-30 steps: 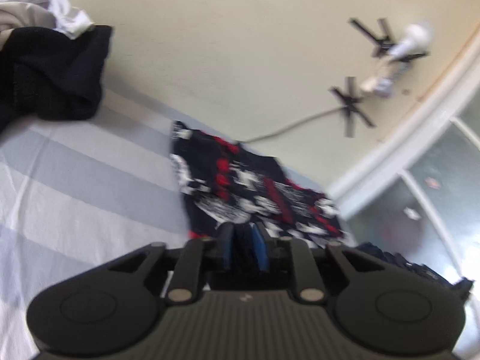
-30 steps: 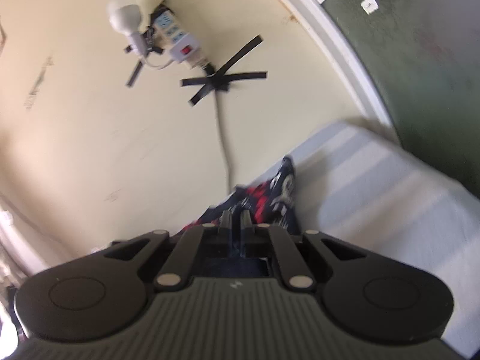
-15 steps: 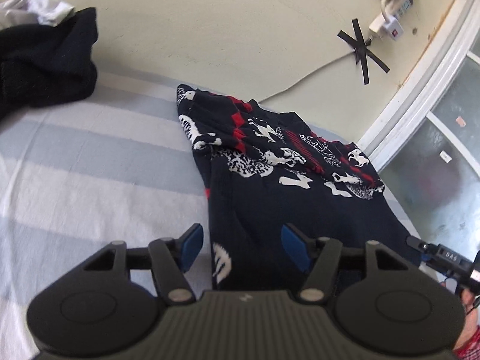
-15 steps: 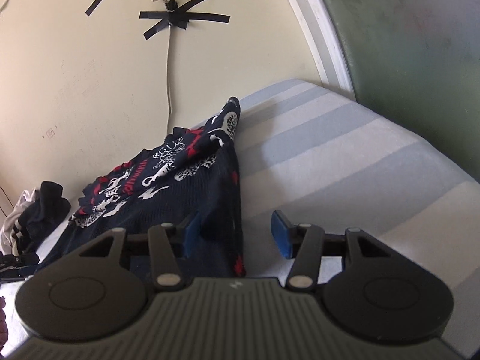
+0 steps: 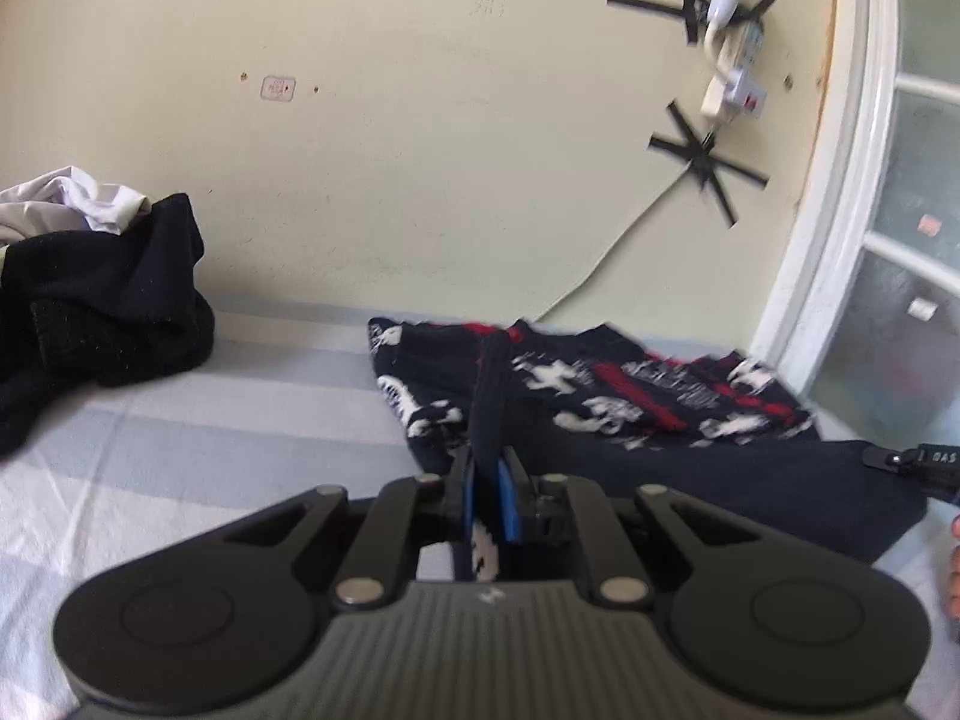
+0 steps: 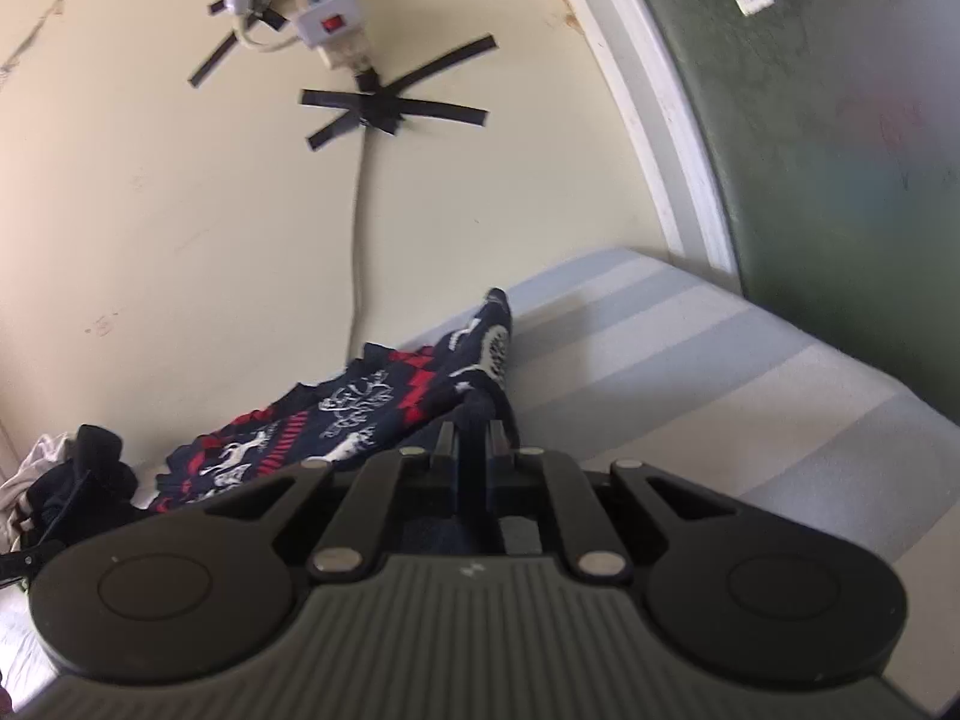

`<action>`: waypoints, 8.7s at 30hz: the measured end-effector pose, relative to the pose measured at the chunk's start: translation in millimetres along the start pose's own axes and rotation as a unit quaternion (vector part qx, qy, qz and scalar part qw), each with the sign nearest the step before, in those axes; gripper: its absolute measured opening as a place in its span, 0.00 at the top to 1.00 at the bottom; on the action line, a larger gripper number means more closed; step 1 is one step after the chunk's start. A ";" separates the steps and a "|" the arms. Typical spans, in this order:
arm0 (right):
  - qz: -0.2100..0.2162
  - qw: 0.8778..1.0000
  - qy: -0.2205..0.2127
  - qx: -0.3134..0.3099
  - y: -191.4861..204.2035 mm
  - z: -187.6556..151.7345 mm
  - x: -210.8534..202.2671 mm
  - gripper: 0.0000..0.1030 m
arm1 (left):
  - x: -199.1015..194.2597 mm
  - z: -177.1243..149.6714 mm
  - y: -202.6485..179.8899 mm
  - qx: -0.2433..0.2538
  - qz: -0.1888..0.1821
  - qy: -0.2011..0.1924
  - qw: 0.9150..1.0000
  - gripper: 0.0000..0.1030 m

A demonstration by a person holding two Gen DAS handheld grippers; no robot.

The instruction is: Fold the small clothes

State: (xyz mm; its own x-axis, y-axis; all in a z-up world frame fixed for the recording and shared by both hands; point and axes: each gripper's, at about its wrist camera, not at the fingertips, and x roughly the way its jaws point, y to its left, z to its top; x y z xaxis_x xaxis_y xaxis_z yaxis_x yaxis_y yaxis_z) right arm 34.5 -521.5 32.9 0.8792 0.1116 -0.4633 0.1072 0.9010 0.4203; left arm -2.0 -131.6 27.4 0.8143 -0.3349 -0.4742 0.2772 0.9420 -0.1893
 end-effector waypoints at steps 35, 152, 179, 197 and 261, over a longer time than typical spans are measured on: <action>0.051 0.966 0.131 0.217 -10.8 -21.5 -1.3 0.90 | -2.3 -18.1 37.7 -0.243 -0.080 0.163 0.953 0.86; 0.172 0.944 0.165 -0.226 154.4 -101.6 -123.0 0.76 | -102.1 1.3 83.2 -0.112 0.016 -0.029 0.993 0.00; -0.021 0.998 -0.040 -0.044 73.9 -53.0 -102.3 0.56 | -73.4 2.9 60.5 -0.080 0.029 0.023 0.996 0.85; 0.128 0.986 0.108 -0.021 134.1 -75.4 20.0 0.98 | 10.4 5.1 -16.4 0.044 -0.006 0.053 0.998 0.94; 0.182 0.953 0.074 -0.232 275.4 -52.0 -4.1 0.64 | -49.1 -8.2 26.6 0.026 0.072 0.020 0.997 0.40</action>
State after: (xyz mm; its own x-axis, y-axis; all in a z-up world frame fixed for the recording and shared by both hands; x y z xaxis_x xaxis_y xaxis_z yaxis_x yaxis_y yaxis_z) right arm 36.3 -252.1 109.9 0.7398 0.4787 -0.4728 -0.4388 0.8760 0.2003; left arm -38.8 -90.3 38.6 0.8273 -0.1956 -0.5266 0.1855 0.9800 -0.0727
